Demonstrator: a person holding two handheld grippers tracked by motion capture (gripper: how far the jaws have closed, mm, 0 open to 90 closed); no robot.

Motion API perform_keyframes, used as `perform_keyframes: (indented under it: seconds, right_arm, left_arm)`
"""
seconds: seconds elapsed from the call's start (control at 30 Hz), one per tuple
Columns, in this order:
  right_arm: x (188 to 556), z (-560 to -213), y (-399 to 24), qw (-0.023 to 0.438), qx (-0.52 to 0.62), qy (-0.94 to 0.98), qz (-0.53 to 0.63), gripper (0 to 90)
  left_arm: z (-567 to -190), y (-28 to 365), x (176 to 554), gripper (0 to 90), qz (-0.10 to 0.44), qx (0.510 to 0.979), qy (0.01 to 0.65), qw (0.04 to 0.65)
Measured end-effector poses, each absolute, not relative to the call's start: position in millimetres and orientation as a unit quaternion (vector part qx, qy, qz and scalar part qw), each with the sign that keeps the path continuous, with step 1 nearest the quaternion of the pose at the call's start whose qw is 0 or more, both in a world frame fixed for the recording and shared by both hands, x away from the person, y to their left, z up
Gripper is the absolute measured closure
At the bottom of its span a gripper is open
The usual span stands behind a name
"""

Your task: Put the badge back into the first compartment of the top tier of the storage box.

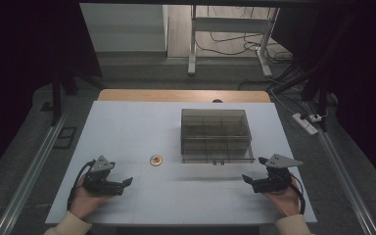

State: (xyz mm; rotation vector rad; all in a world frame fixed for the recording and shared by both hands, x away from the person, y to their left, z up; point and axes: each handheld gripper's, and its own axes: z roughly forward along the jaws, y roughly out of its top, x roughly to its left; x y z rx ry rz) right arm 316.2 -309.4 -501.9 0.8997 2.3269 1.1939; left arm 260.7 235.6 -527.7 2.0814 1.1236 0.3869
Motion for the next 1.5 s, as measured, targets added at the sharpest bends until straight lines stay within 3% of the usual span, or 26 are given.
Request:
perform_keyframes:
  seconds: [1.5]
  right_arm:
    - [318,-507,-308,0.178,0.321,0.830,0.419,6.4]
  left_arm:
    - [-508,227,269,8.9,0.159,0.821,0.411,0.363]
